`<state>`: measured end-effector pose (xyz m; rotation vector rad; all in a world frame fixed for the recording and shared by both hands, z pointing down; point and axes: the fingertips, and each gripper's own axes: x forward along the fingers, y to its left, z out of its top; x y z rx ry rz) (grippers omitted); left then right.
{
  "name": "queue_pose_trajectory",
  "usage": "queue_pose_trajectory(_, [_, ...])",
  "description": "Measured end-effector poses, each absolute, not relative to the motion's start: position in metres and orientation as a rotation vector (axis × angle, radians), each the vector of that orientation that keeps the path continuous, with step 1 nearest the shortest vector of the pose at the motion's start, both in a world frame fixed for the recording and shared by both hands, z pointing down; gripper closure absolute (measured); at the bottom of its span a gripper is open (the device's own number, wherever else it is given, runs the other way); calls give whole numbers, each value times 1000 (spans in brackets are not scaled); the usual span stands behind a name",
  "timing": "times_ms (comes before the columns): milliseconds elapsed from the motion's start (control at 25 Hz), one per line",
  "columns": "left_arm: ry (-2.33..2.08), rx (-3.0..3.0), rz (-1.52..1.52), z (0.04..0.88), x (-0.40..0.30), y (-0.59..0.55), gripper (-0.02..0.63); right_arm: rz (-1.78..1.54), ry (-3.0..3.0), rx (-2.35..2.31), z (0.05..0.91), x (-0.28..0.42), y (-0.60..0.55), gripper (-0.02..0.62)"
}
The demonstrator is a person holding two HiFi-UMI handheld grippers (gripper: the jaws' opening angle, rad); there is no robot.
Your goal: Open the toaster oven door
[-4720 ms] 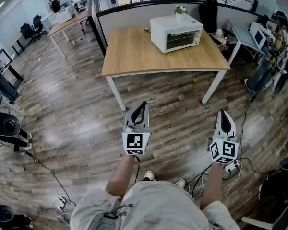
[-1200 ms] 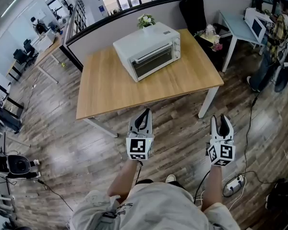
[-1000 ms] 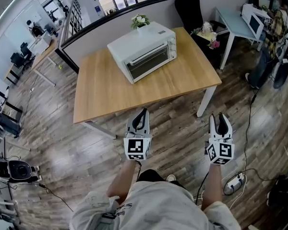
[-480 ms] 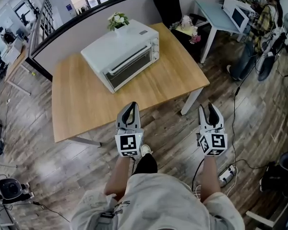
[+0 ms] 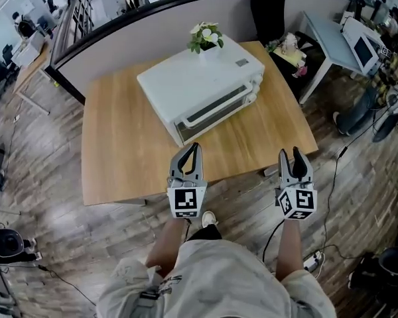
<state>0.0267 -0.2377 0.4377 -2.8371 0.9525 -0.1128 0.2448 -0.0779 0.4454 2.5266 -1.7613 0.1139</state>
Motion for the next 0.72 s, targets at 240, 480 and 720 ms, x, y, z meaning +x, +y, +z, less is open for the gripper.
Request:
queue_pose_trajectory(240, [1071,-2821,-110,437,6,-288,589,114,-1856,2412,445,233,-152,430])
queue_pose_trajectory(480, [1228,-2777,-110,441,-16,-313,589,97,-2002,2281,443,220,-208,426])
queue_pose_trajectory(720, [1464,-2683,-136,446,-24,-326,589,92,-2188,2128,446,234,-254,425])
